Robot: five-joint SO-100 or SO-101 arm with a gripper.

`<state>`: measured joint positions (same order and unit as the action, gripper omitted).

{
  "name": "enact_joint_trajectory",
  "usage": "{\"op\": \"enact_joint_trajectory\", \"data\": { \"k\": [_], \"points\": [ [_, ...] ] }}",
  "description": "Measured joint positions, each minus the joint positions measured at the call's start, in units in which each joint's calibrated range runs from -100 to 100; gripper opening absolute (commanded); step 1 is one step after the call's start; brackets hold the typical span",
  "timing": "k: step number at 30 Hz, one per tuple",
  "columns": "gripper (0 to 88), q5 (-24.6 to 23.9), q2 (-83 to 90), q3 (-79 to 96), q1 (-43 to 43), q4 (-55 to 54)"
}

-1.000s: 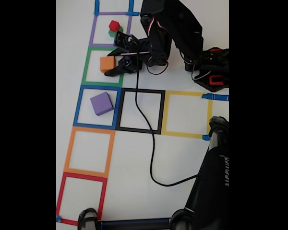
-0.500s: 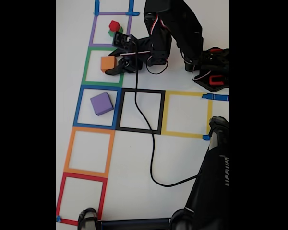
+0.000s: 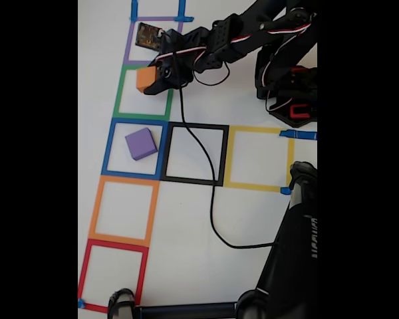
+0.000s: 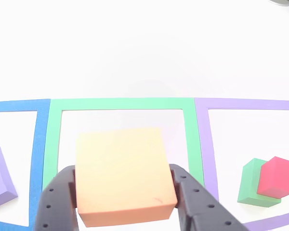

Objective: Tower of hanoi

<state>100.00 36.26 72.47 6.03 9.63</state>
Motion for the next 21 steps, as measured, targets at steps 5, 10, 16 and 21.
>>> {"op": "enact_joint_trajectory", "data": {
  "k": [5,10,16,21],
  "points": [
    [11.7,0.00,9.29,-15.94,-1.99,28.13],
    [11.7,0.00,11.14,-38.87,-5.73,55.86],
    [11.6,0.00,10.05,-66.58,-12.52,79.89],
    [11.6,0.00,9.12,-81.19,-17.32,89.24]
  ]
}}
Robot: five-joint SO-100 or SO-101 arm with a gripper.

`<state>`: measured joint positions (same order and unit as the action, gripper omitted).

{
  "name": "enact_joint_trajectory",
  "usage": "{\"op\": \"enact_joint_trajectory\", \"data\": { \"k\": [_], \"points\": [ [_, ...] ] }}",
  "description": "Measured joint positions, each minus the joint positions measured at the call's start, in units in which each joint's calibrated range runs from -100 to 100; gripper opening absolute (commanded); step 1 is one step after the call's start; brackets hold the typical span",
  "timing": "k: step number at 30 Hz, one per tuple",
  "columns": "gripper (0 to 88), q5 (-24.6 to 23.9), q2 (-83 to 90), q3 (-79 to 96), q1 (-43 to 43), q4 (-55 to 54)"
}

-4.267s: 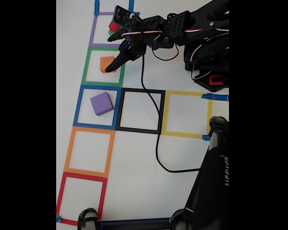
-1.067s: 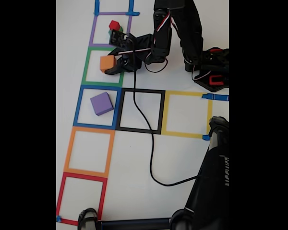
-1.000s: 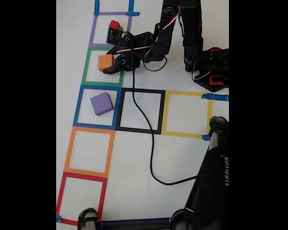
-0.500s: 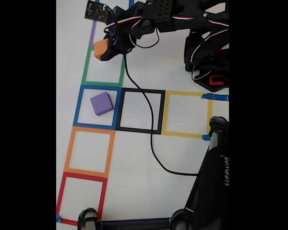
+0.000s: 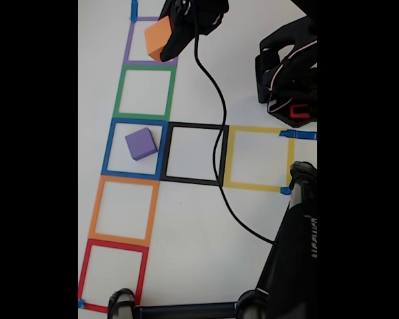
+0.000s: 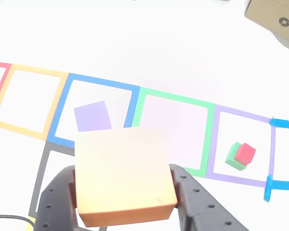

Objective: Tower of hanoi

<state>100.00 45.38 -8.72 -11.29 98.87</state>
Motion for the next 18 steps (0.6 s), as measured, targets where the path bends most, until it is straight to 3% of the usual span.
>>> {"op": "enact_joint_trajectory", "data": {
  "k": [10,15,18],
  "points": [
    [11.6,0.00,0.42,-2.83,-5.73,0.40],
    [11.5,0.00,3.21,6.55,-6.55,-2.10],
    [11.7,0.00,4.98,17.00,-6.79,-9.59]
  ]
}}
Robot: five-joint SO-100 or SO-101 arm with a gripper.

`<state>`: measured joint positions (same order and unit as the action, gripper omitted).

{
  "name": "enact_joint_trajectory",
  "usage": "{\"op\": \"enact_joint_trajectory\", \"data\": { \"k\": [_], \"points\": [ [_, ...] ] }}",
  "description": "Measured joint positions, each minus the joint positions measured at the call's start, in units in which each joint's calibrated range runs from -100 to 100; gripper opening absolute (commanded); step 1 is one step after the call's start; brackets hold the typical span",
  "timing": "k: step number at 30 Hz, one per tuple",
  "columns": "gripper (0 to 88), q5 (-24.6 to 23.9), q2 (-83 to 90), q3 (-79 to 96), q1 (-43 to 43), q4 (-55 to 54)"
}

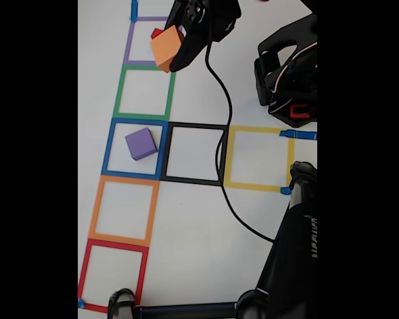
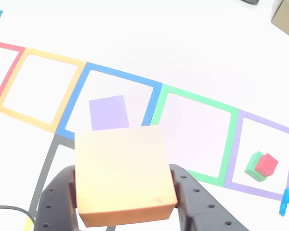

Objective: Tower of hanoi

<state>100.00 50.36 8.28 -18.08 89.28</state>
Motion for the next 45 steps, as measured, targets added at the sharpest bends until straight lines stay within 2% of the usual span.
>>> {"op": "enact_joint_trajectory", "data": {
  "k": [5,13,19,30,45],
  "points": [
    [11.8,0.00,1.86,21.96,-1.05,-21.20],
    [11.9,-0.36,-3.55,54.63,-3.28,-64.17],
    [11.9,-0.36,-12.92,65.25,-4.45,-87.95],
    [11.8,-0.36,-32.93,65.69,-5.27,-110.52],
    [11.8,-0.36,-44.91,65.60,-7.61,-120.68]
  ]
}}
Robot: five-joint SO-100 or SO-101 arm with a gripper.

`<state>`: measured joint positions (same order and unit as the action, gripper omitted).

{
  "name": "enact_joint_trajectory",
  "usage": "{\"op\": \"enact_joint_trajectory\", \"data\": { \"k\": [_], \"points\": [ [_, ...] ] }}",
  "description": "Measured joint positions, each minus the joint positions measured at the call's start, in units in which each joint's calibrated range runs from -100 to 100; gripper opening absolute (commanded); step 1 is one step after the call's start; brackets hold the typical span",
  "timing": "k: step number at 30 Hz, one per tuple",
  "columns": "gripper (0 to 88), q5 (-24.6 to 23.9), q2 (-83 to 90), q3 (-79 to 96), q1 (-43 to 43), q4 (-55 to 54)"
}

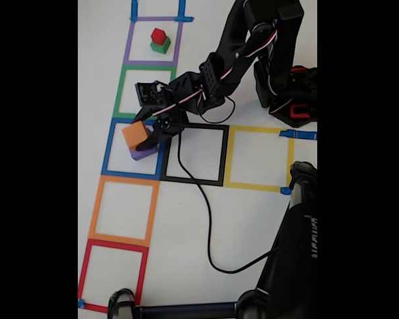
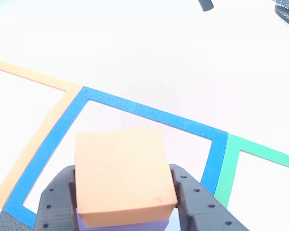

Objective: Tower of hanoi

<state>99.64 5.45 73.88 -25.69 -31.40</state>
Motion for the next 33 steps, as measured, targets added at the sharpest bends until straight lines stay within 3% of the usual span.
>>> {"op": "enact_joint_trajectory", "data": {
  "k": [13,26,33],
  "points": [
    [12.0,0.00,-4.14,-0.97,0.00,-2.58],
    [23.4,0.00,-7.01,-1.42,0.00,-5.88],
    [24.8,0.00,-7.51,-1.42,0.00,-7.26]
  ]
}}
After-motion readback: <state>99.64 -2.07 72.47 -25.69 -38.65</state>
